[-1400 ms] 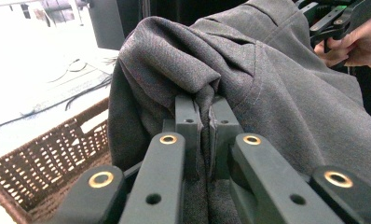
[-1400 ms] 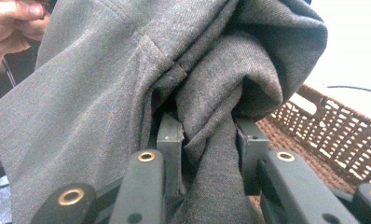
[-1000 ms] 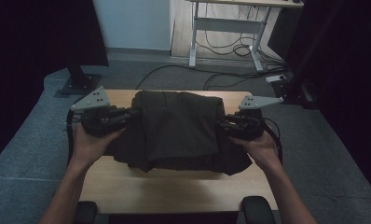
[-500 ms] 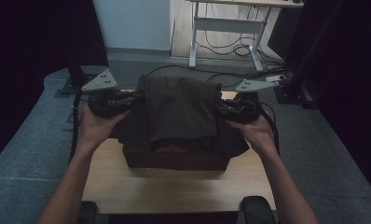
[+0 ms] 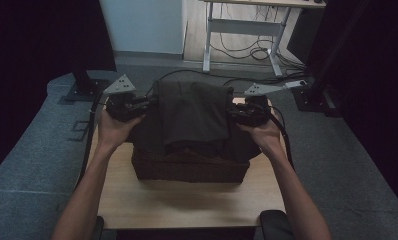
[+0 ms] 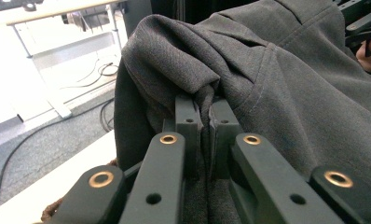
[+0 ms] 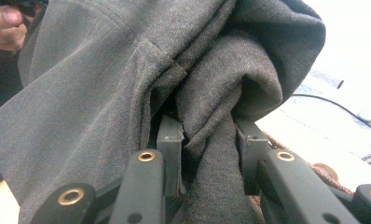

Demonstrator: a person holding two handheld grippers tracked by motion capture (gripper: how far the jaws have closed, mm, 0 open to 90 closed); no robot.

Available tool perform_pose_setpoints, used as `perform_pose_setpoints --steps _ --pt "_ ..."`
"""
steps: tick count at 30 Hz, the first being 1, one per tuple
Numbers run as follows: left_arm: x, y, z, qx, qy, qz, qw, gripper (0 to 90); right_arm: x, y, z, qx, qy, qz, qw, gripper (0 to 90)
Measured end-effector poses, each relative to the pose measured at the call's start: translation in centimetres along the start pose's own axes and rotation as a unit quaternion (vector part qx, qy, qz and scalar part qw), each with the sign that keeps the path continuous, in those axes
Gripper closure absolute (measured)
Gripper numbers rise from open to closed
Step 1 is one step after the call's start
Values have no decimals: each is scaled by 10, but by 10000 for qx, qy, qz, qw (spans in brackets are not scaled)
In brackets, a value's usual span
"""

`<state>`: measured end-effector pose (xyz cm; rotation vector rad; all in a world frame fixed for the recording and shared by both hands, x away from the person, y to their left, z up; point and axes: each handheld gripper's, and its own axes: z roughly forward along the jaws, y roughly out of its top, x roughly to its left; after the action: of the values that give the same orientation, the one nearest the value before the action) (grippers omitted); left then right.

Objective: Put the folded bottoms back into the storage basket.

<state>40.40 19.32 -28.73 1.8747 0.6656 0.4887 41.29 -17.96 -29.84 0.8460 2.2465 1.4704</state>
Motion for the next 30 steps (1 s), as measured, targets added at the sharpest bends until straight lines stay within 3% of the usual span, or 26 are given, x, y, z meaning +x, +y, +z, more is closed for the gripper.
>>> perform_pose_setpoints --steps 13,22,30 --pt "18 -28 25 174 76 -234 9995 853 -11 -17 34 186 -122 39 9997 686" --pt "21 -39 43 224 47 -333 9992 853 -21 -28 44 265 -246 133 9993 686" --pt "26 -52 42 287 109 -422 9986 853 -23 -38 60 310 -202 212 9991 686"
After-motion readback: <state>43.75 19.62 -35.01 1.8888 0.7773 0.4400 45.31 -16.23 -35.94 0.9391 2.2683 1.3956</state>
